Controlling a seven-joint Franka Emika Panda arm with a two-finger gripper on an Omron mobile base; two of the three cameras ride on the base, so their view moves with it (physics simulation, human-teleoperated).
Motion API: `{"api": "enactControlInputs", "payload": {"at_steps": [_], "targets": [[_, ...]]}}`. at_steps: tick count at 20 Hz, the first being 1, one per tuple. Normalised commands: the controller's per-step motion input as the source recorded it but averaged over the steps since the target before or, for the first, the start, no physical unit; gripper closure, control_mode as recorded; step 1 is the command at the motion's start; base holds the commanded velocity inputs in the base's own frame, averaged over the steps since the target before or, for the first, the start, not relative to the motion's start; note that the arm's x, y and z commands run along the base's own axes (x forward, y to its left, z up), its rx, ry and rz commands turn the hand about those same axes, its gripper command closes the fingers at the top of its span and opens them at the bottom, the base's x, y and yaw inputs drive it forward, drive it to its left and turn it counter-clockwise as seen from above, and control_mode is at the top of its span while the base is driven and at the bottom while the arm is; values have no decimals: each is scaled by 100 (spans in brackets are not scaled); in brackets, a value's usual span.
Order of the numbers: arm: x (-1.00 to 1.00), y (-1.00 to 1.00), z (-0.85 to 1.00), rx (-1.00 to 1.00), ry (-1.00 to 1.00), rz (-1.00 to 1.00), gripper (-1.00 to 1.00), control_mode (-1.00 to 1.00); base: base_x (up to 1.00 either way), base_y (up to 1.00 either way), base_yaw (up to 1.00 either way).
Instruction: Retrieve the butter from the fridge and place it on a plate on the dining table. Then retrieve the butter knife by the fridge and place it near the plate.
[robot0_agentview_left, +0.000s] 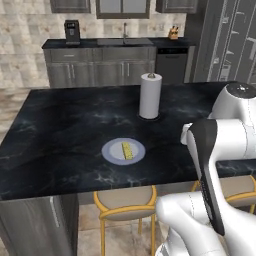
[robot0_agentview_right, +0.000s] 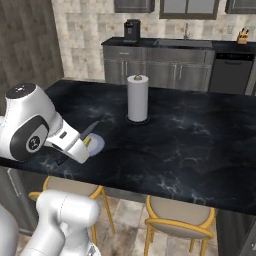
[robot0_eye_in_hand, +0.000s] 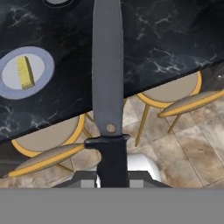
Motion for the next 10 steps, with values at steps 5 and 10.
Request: {"api": "enactControlInputs", "payload": {"at_steps": [5,10], "targets": [[0,0,0,0,0,0,100,100,43,36,-2],[0,0,0,0,0,0,100,100,39,35,-3]]}}
